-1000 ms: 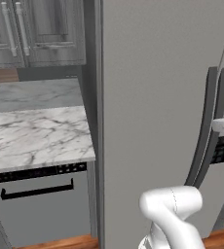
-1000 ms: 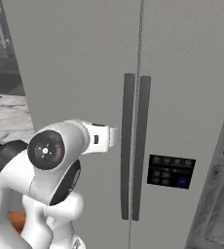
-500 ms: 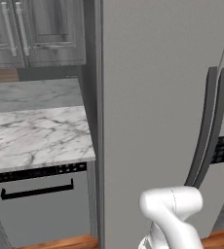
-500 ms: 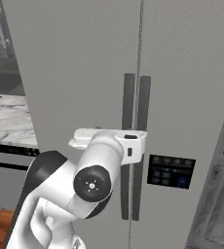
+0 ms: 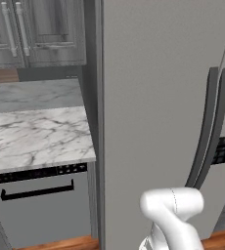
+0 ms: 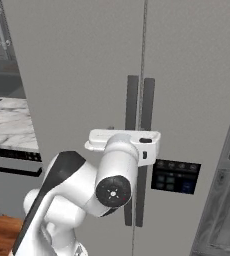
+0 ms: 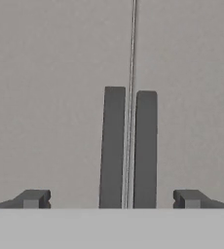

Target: Open the freezer door, pick up the ice cube tray from the freezer, and place it on the dining counter.

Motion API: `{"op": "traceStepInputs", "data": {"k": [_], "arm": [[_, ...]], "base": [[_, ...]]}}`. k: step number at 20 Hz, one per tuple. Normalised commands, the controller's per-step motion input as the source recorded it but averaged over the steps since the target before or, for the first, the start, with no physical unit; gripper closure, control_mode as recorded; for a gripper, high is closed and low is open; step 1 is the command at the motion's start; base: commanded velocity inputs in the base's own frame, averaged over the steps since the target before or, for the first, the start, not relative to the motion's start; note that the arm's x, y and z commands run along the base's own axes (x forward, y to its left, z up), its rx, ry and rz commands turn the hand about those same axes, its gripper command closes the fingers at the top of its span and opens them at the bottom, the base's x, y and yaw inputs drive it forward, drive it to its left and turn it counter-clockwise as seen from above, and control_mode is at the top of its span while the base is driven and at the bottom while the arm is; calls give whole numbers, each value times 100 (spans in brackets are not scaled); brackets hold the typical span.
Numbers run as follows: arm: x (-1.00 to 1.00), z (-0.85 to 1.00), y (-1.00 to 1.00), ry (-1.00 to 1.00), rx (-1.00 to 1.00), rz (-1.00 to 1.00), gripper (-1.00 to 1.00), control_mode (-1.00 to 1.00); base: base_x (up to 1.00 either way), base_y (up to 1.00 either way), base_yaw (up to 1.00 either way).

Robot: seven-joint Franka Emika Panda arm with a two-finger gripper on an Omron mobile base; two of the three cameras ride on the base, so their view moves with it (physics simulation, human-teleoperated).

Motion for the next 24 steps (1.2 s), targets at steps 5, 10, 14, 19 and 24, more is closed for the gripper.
{"op": "traceStepInputs", "data": {"k": [5, 10, 14, 19, 24], "arm": [[33, -11, -13, -5, 2, 1, -100, -100], [30, -10, -20, -2, 3, 1, -100, -100], [28, -7, -16, -2, 2, 1, -100, -100], [20, -2, -9, 0, 1, 1, -100, -100], [20, -3, -4, 0, 1, 0, -100, -100]], "base": [[0, 0, 0], [0, 0, 0], [0, 0, 0], [0, 0, 0], [0, 0, 0]]}}
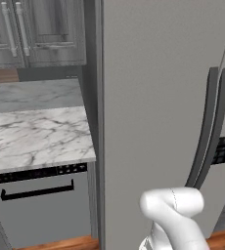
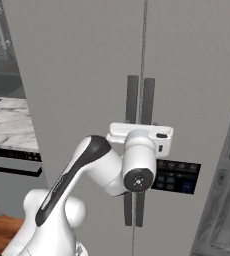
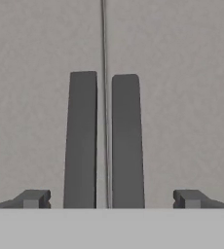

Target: Open the freezer door, pick up the ice cube tray from the freezer, and place it on the dining counter.

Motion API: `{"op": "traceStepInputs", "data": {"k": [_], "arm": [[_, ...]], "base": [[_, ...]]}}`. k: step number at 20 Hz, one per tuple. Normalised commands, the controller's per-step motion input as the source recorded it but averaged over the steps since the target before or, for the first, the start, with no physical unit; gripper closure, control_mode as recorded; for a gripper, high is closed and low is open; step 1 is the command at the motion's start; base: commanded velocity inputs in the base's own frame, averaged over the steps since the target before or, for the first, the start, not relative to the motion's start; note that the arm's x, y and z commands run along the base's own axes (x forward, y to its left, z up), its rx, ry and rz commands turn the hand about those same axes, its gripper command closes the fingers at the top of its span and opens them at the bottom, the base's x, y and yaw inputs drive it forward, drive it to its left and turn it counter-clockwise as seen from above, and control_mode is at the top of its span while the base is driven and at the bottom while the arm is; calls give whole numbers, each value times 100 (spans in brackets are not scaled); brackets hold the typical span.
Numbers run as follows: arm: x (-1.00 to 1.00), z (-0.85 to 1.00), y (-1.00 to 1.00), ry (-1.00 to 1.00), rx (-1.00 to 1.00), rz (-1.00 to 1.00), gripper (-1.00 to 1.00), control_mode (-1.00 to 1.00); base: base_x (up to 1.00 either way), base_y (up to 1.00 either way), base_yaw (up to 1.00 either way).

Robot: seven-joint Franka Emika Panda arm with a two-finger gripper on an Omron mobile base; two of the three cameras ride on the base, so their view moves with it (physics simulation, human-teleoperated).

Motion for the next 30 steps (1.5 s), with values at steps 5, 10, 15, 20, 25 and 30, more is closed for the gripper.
{"op": "traceStepInputs", "data": {"k": [5, 10, 15, 20, 25, 30], "arm": [[20, -4, -8, 0, 1, 0, -100, -100], [17, -3, -11, -1, 2, 0, -100, -100], [11, 0, -4, 0, 0, 0, -100, -100], [15, 0, -1, 0, 0, 0, -100, -100], [7, 0, 0, 0, 0, 0, -100, -100], [10, 0, 0, 0, 0, 0, -100, -100]], "base": [[0, 0, 0], [0, 0, 0], [0, 0, 0], [0, 0, 0], [0, 0, 0], [0, 0, 0]]}}
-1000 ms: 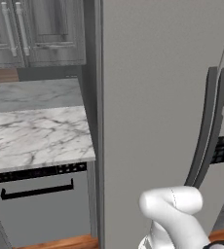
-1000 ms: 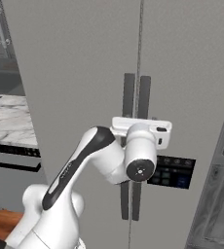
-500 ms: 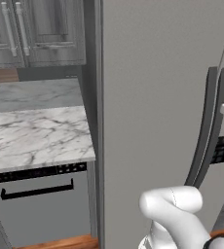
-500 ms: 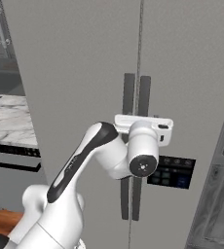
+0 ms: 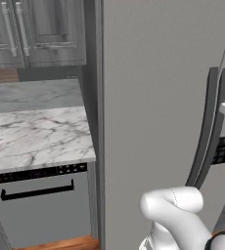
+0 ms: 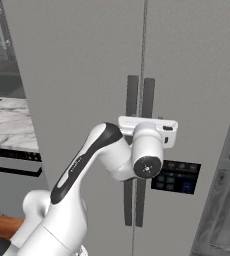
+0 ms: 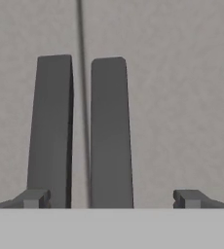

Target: Open the freezer door, pick up the ice cube tray from the freezer, and place it on the dining counter.

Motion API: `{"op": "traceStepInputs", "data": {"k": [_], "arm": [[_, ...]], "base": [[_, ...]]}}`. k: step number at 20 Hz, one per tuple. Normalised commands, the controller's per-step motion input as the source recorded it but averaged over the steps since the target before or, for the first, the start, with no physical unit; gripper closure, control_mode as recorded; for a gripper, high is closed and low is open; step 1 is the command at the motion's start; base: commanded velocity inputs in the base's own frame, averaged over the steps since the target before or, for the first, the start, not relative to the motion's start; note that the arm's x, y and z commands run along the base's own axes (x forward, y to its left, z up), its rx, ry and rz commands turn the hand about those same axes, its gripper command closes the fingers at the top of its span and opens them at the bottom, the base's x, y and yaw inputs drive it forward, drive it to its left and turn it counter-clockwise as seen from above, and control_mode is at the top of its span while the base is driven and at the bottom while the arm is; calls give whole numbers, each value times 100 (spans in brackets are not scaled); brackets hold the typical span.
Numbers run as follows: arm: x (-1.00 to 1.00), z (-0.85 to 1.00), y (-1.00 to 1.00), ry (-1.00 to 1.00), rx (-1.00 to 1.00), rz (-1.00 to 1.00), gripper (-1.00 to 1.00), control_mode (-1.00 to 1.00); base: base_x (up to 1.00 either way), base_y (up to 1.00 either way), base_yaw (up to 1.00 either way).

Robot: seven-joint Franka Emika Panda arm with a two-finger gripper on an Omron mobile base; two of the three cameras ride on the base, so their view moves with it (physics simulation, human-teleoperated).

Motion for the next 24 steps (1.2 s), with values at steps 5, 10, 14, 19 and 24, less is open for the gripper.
{"op": "traceStepInputs", "data": {"k": [5, 10, 14, 19, 24], "arm": [[2, 0, 0, 0, 0, 0, -100, -100], [8, -1, 0, 0, 0, 0, -100, -100], [4, 0, 0, 0, 0, 0, -100, -100], [13, -1, 0, 0, 0, 0, -100, -100], [24, -2, 0, 0, 0, 0, -100, -100]], "base": [[0, 0, 0], [0, 0, 0], [0, 0, 0], [0, 0, 0], [0, 0, 0]]}}
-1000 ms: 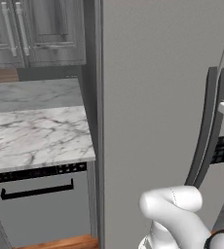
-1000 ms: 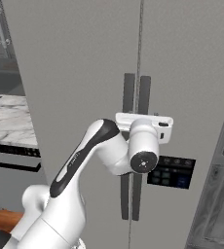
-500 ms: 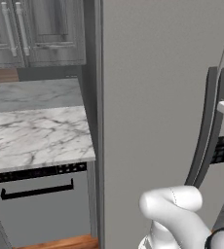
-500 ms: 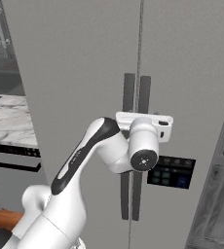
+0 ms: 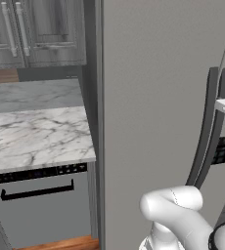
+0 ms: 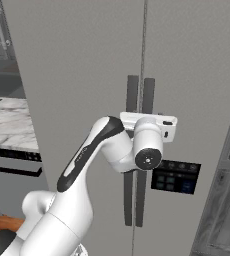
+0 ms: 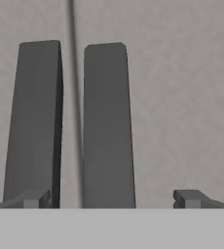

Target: Open the freezer door, pick up the ice cube tray from the freezer, and place it on the dining counter.

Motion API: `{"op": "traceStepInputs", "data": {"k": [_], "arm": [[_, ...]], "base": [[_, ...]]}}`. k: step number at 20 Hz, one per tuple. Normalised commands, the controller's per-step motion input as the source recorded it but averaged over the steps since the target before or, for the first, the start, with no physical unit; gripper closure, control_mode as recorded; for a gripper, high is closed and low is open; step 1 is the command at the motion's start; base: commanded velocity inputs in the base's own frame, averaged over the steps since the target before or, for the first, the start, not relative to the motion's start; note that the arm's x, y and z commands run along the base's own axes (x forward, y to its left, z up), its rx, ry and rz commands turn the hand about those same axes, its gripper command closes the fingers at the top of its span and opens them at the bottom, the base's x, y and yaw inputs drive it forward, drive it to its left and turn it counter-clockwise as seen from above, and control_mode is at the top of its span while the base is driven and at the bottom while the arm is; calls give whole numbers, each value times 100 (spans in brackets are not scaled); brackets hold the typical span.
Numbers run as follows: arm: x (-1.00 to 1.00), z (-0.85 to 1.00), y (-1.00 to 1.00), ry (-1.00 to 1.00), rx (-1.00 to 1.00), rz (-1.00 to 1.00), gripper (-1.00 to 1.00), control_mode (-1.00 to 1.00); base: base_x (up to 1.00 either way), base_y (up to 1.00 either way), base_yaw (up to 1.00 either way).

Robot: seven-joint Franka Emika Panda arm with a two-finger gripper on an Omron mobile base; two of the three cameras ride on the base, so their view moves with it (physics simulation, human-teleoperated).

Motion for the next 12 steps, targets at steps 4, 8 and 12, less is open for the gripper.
{"op": "traceStepInputs", "data": {"k": [4, 8, 12], "arm": [[26, -3, 0, 0, 0, 0, -100, -100], [24, -3, 0, 0, 0, 0, -100, -100], [21, -2, 0, 0, 0, 0, -100, -100]], "base": [[0, 0, 0], [0, 0, 0], [0, 0, 0]]}}
